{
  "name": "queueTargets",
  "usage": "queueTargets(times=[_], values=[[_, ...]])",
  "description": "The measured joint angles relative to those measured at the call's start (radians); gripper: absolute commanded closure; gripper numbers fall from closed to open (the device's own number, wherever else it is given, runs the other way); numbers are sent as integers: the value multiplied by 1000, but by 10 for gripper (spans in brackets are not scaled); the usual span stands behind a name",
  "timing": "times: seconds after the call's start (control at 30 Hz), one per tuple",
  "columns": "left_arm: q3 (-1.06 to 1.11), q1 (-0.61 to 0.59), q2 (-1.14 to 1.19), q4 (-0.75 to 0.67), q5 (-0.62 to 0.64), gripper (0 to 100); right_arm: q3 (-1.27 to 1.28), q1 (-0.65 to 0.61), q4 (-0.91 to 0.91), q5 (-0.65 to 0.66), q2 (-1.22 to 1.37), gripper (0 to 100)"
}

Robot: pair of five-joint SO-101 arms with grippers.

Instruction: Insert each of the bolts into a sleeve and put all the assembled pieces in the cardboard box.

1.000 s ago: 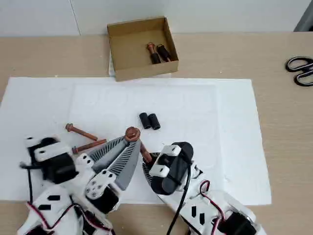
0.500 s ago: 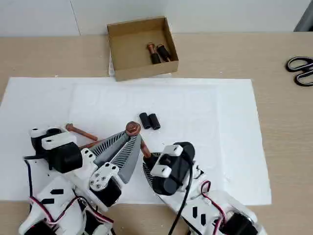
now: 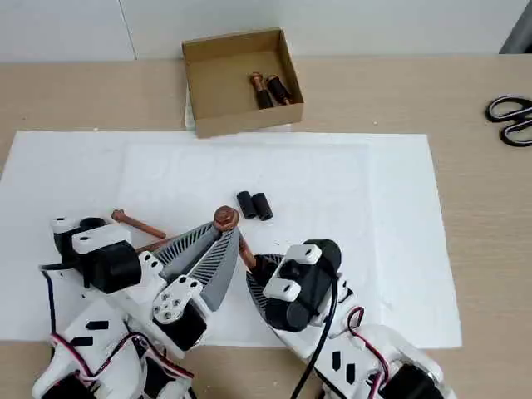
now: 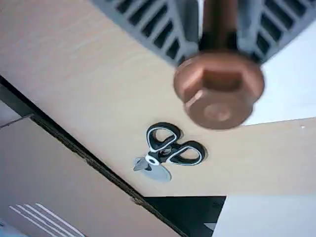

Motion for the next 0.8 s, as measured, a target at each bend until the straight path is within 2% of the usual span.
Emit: queueTargets(times=[0.4, 0.57, 0.8], values=[[18, -2, -2, -9, 37, 994, -5, 2, -26, 0, 2, 995], [23, 0, 5, -9, 40, 994, -9, -54, -28, 0, 2, 995], [23, 0, 0, -9, 40, 994, -9, -63, -28, 17, 2, 995]])
